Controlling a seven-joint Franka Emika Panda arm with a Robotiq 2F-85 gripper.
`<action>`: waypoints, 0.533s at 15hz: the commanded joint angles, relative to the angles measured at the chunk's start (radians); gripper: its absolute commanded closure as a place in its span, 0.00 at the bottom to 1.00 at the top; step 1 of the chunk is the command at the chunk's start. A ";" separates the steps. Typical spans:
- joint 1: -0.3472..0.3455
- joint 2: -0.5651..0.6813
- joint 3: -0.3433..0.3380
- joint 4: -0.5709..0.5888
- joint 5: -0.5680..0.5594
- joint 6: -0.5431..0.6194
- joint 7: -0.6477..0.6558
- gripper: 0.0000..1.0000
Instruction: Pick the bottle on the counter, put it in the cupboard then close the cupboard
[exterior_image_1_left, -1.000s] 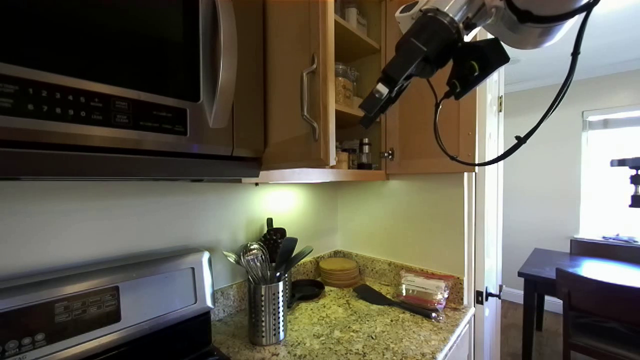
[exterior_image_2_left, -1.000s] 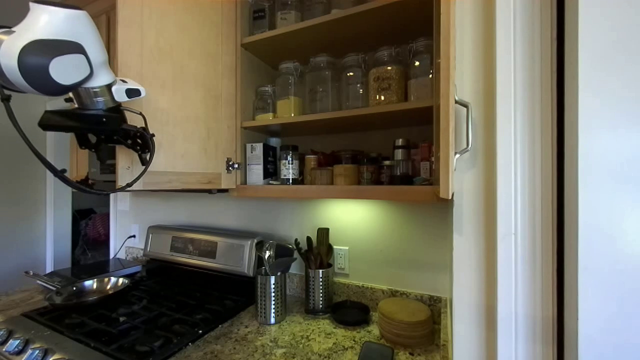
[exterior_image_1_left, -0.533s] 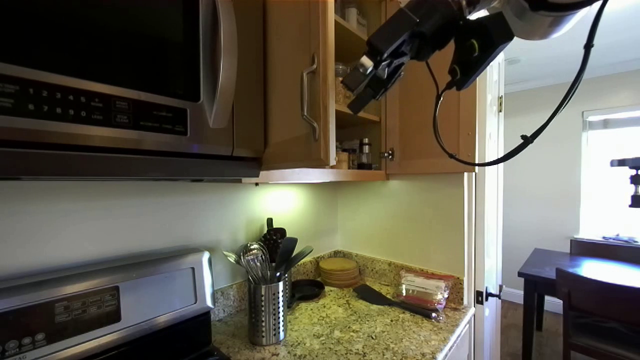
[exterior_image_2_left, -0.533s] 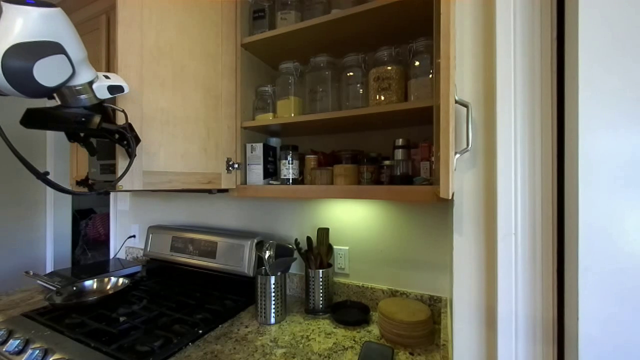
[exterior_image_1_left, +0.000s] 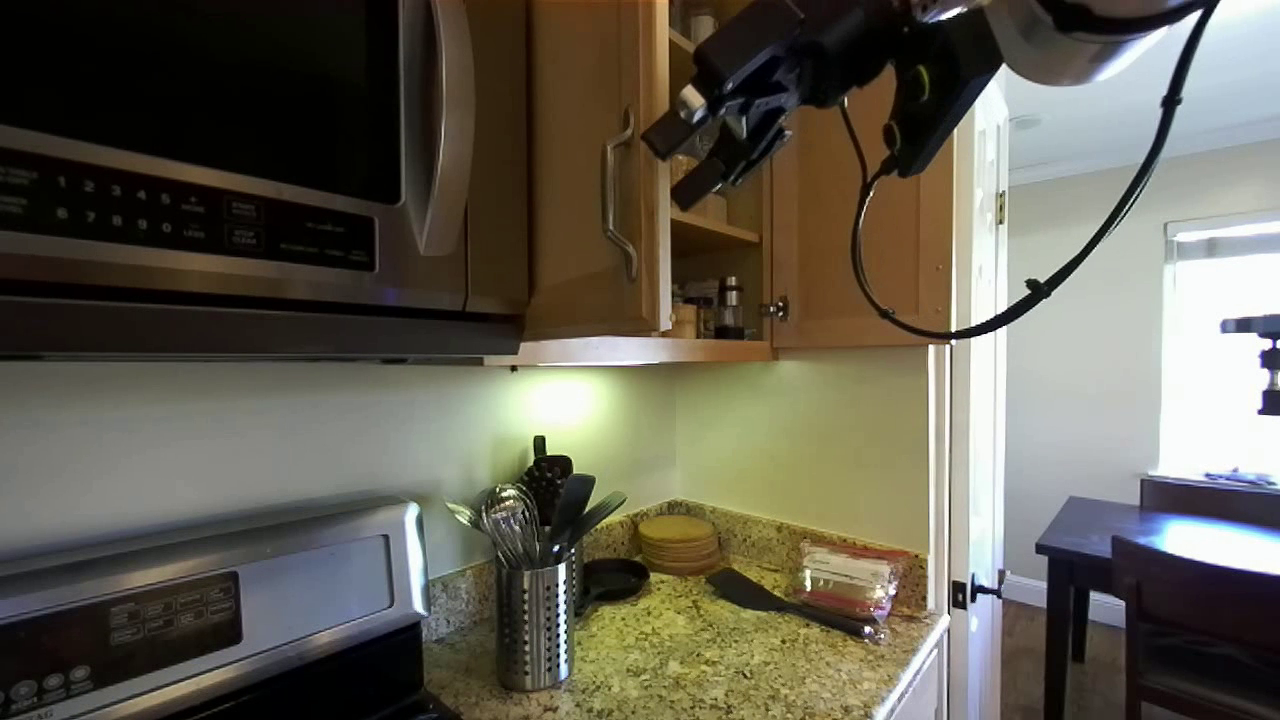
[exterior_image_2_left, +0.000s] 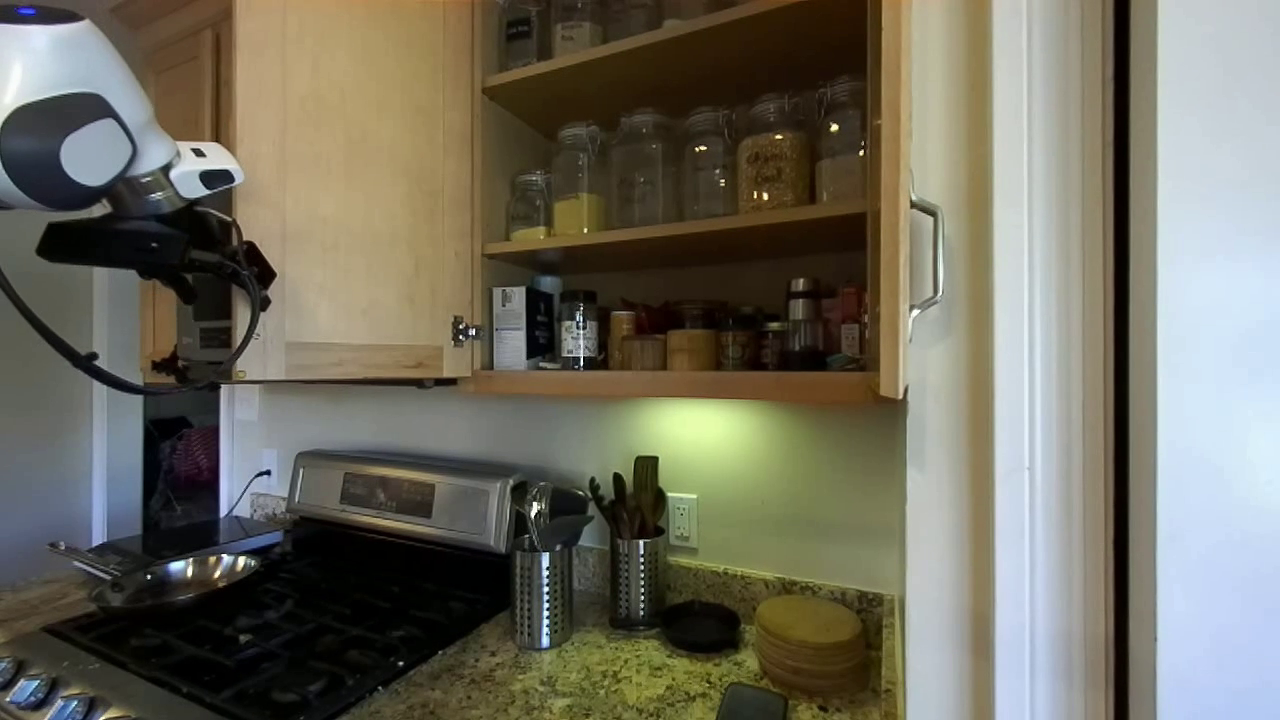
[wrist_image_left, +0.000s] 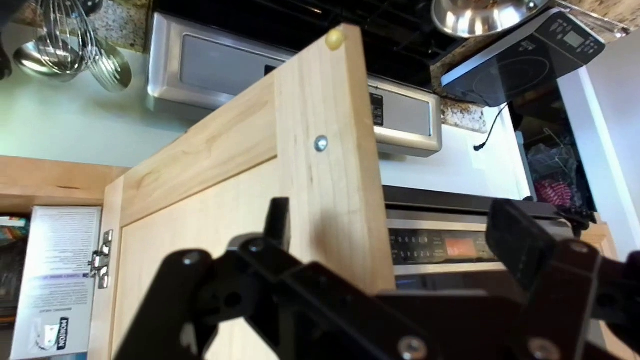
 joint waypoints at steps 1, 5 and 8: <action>-0.055 0.048 0.035 0.022 -0.066 0.072 0.076 0.00; -0.121 0.074 0.051 0.013 -0.156 0.133 0.118 0.00; -0.148 0.070 0.041 0.003 -0.197 0.140 0.119 0.00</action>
